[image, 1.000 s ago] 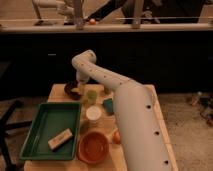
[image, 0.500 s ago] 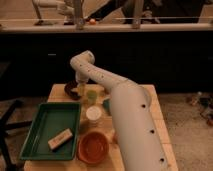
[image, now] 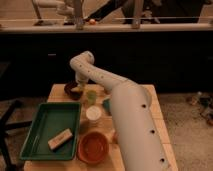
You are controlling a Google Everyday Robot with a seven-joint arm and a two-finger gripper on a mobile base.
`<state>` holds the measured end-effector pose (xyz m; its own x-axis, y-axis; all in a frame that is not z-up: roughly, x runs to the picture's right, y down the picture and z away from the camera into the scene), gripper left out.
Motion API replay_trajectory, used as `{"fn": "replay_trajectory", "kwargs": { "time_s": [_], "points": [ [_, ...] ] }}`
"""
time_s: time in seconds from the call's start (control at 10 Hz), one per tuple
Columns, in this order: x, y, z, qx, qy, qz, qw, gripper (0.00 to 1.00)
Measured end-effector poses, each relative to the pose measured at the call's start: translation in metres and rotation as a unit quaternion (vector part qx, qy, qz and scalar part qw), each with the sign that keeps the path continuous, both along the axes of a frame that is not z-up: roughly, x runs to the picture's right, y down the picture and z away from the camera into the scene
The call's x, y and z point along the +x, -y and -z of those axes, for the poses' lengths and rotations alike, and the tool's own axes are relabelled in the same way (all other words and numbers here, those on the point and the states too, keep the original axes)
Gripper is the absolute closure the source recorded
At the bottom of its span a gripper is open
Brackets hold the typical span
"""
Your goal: Place banana in red bowl
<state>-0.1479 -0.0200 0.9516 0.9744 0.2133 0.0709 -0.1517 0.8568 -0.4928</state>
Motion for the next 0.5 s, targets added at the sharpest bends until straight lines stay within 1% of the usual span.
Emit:
{"fn": "replay_trajectory", "kwargs": {
  "time_s": [0.1,0.2,0.3,0.5],
  "points": [
    [-0.0001,-0.0004,0.0,0.0,0.0,0.0,1.0,0.81],
    [0.0007,-0.0003,0.0002,0.0,0.0,0.0,1.0,0.93],
    [0.0008,0.0001,0.0006,0.0,0.0,0.0,1.0,0.99],
    [0.0009,0.001,0.0024,0.003,0.003,-0.002,1.0,1.0]
  ]
}}
